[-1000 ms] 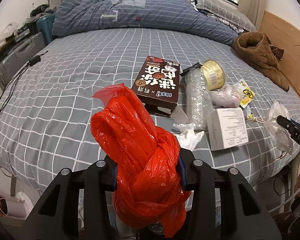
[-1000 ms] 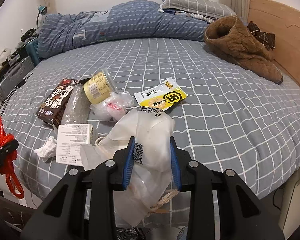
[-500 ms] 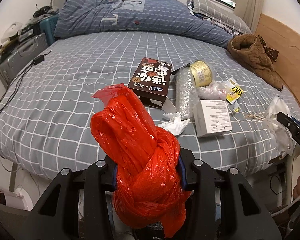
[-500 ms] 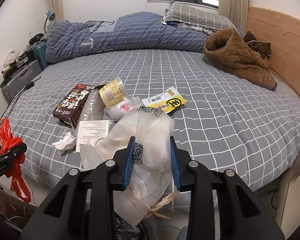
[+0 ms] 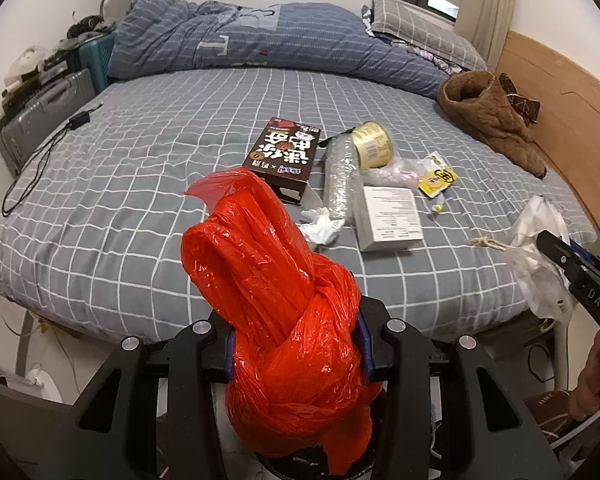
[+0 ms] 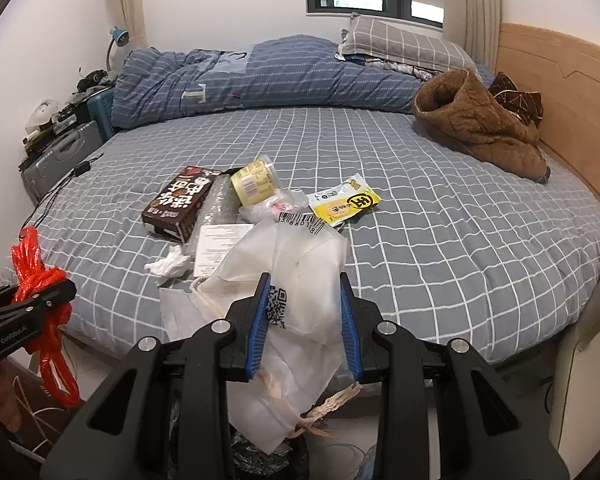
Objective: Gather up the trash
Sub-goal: 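Carry the red bag and white bag with both tools down to the black bin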
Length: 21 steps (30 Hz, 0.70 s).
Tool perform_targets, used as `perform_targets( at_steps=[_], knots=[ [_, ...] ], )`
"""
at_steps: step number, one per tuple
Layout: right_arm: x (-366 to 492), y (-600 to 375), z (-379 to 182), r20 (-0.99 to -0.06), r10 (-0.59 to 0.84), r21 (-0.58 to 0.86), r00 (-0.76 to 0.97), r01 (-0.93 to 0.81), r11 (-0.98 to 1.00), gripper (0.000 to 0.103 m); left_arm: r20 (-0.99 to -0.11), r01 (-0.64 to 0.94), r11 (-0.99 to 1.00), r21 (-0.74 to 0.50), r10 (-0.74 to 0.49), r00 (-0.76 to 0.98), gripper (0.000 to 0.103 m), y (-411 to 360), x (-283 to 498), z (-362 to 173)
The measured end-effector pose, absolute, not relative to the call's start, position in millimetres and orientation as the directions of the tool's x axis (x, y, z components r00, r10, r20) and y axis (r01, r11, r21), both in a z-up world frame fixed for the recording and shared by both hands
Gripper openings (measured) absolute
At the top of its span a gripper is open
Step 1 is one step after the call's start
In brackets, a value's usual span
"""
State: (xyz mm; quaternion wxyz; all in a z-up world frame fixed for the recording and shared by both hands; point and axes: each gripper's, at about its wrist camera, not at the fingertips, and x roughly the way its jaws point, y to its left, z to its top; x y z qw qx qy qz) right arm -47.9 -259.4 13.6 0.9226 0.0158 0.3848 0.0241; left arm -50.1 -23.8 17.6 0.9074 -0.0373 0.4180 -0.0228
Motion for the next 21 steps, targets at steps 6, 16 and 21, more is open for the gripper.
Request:
perform_targets(
  at_steps=[6,16,21],
  knots=[
    [-76,-253,17,-0.718,0.063,0.049,0.693,-0.04,0.998,0.031,-0.761,0.017,0.995,-0.095,-0.084,0.643,0.042,-27,-73,22],
    [-113,-250,9,-0.743,0.062,0.045,0.666,-0.043,0.998,0.031,-0.76,0.037,0.994,-0.099,-0.1,0.642,0.042,-33,-102,24],
    [-125,-248,3,-0.755,0.056,0.037,0.654,-0.043,0.998,0.031,-0.764,0.051,0.993,-0.109,-0.116,0.635,0.042,-35,-113,20]
  ],
)
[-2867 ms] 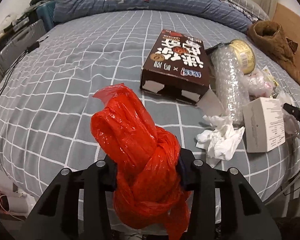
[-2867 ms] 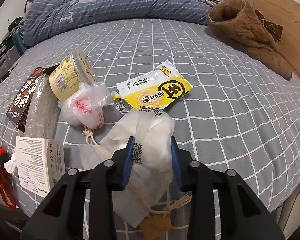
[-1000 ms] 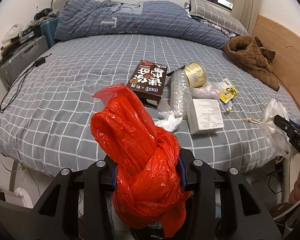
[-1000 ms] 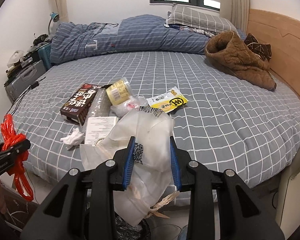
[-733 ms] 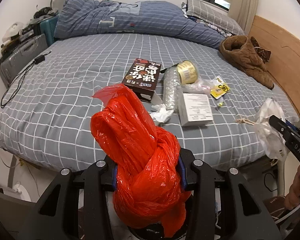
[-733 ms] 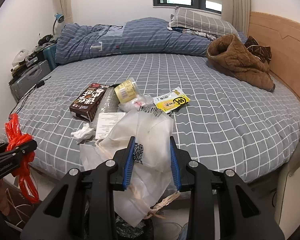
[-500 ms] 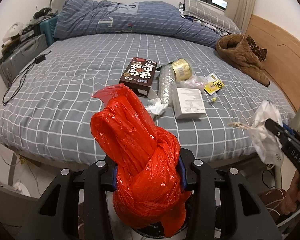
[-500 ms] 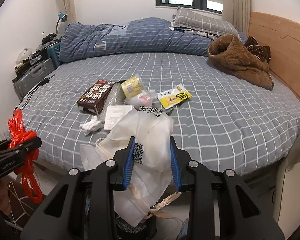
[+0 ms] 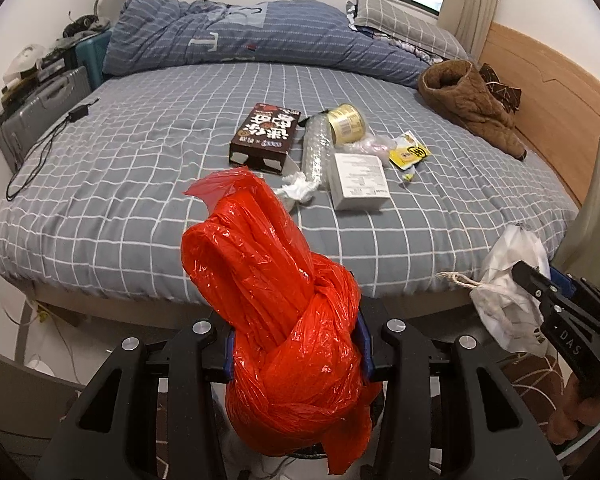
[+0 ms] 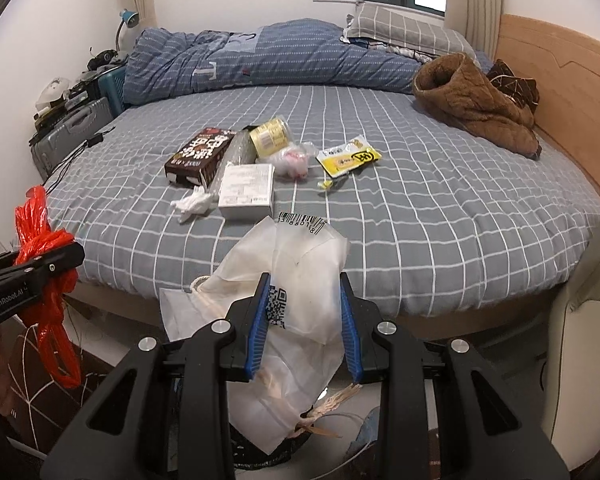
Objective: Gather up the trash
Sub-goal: 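Carry the red bag and white bag with both tools down to the black bin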
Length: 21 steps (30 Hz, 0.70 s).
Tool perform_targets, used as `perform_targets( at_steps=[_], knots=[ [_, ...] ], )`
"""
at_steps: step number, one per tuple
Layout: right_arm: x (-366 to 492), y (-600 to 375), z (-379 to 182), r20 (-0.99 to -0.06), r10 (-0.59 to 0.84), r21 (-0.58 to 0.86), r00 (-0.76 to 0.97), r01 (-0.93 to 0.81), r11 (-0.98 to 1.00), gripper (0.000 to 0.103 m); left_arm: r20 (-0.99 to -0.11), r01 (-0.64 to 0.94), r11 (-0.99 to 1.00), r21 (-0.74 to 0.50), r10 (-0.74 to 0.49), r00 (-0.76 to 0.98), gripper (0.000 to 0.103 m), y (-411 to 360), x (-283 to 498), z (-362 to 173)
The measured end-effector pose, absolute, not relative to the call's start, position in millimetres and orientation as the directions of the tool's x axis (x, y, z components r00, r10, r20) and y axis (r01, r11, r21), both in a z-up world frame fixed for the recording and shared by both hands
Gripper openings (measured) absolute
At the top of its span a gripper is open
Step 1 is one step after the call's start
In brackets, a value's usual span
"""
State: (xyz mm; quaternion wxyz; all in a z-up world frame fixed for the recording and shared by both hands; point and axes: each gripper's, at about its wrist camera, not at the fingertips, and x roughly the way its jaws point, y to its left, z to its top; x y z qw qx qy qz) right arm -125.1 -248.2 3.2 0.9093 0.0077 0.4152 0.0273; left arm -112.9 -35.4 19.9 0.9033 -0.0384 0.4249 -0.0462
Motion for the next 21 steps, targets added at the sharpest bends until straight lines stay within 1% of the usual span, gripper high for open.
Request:
perform_targets(
  at_steps=[8,21],
  knots=[
    [-140,-239,-11,-0.779,0.061,0.034,0.624,-0.056,0.998,0.031,-0.774,0.055,0.993,-0.103,-0.115,0.623,0.042,-37,-127,7],
    [-158,-218,-52,-0.828,0.079,0.038,0.556,-0.085,0.996,0.031,-0.818,0.06,0.993,-0.106,-0.121,0.562,0.042,-38,-144,-33]
  ],
)
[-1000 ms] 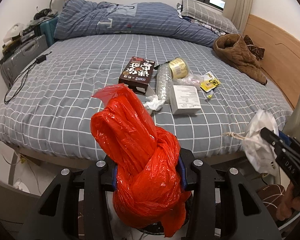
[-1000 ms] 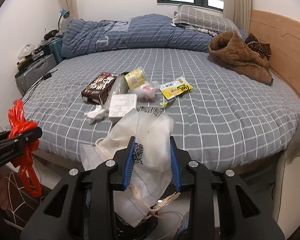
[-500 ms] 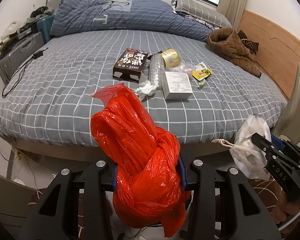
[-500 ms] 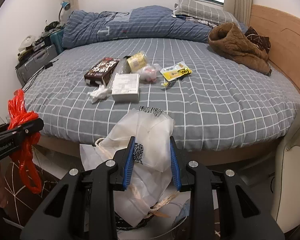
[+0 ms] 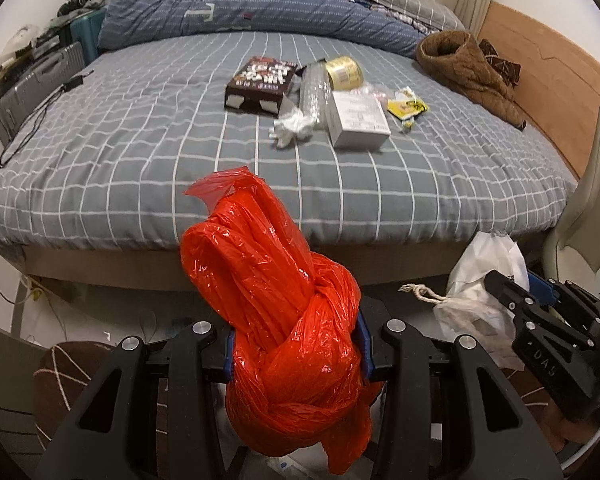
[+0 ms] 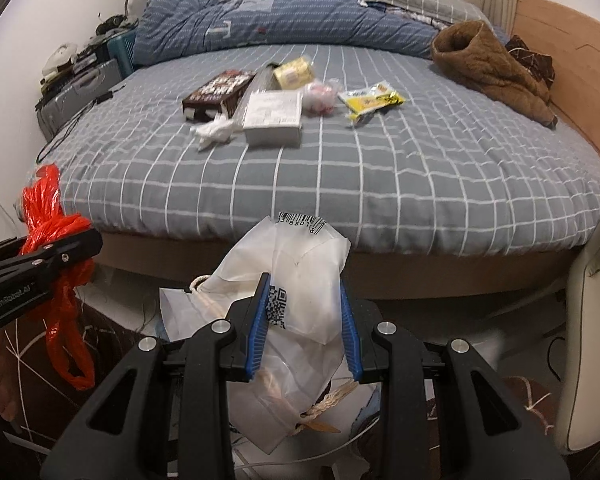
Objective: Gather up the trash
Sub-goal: 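Carry the red bag and white bag with both tools down to the black bin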
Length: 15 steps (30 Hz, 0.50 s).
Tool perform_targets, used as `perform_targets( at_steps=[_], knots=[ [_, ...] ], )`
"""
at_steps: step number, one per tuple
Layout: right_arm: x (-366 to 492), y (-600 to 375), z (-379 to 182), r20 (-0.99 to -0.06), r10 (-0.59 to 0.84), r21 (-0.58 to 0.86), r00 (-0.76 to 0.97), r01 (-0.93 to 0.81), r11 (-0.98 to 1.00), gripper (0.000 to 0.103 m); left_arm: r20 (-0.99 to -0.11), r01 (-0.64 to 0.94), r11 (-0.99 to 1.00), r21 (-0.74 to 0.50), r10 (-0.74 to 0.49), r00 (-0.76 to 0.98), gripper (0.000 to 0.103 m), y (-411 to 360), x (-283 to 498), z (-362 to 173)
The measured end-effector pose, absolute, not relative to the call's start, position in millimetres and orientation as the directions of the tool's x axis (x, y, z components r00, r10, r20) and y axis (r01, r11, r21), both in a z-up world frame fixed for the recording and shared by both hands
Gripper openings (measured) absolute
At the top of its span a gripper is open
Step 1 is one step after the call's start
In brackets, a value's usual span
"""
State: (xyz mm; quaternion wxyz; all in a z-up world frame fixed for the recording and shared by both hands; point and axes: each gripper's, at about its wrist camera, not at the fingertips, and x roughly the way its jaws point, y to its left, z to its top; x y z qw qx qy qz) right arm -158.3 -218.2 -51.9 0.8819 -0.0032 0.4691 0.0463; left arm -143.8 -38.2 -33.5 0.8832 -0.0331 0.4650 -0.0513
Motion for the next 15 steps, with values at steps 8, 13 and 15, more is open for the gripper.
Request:
perform_targets(
  at_steps=[8,13,15],
  knots=[
    [-163,-206,-77,-0.855,0.096,0.05,0.51,-0.103,0.993,0.031,-0.846,0.055,0.991,-0.119,-0.13,0.517,0.042,-38,-146,-65],
    [-161,-196,-91,-0.869,0.11,0.063,0.483,-0.114,0.992,0.031,-0.863,0.049,0.992,-0.118,-0.127,0.49,0.042,-34,-142,-84],
    [-160,-192,-97,-0.876,0.113,0.066,0.47,-0.116,0.991,0.031,-0.868,0.044,0.992,-0.119,-0.125,0.48,0.042,-32,-140,-91]
  ],
)
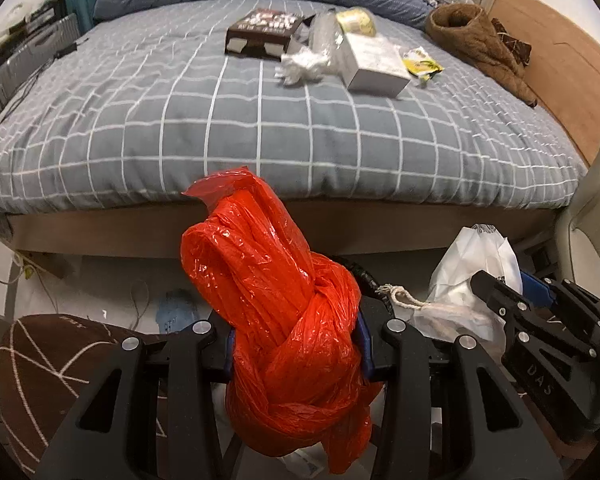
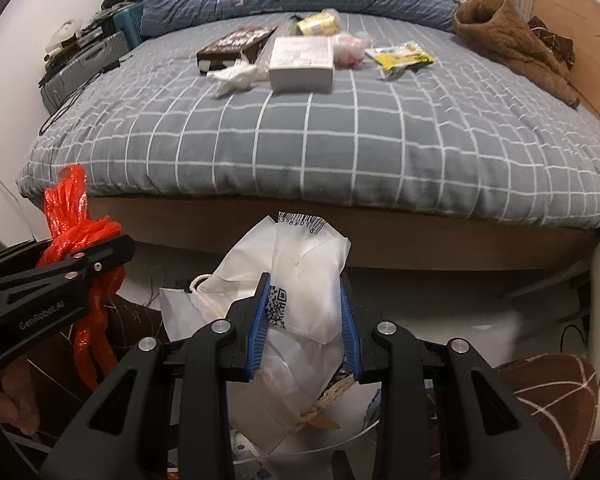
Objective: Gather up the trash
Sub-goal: 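Carry the red bag and white bag with both tools down to the black bin, then open the right tool over the bin while the left tool releases the red bag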
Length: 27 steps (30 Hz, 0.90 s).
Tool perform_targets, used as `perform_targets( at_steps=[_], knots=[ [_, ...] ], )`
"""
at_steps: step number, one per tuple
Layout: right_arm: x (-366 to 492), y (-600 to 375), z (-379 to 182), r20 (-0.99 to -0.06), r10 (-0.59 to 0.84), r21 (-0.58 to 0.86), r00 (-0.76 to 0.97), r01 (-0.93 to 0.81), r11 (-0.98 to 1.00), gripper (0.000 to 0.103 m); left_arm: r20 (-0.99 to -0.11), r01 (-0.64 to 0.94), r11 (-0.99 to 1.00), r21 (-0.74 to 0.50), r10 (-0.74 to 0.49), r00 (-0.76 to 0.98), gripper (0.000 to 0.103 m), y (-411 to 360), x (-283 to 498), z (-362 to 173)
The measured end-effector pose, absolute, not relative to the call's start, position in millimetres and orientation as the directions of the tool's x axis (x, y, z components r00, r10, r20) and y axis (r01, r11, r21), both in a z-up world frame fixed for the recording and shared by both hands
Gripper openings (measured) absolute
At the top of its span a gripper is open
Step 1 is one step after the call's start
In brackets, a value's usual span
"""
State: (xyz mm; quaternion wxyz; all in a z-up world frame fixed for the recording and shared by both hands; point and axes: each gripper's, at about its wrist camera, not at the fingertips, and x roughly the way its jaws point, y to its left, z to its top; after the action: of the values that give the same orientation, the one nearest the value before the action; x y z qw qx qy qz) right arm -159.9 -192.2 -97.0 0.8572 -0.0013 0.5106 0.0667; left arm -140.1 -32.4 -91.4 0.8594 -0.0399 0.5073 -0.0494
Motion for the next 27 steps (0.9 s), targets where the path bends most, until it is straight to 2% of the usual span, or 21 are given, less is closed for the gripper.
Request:
perform_targets(
  at_steps=[27],
  knots=[
    [-126,-161,-217,-0.967,0.113,0.085,0.226,-0.129,0.988,0.031,-0.948,-0.014,0.994,-0.107,-0.098,0.303,0.042,0,-99,-202]
  ],
)
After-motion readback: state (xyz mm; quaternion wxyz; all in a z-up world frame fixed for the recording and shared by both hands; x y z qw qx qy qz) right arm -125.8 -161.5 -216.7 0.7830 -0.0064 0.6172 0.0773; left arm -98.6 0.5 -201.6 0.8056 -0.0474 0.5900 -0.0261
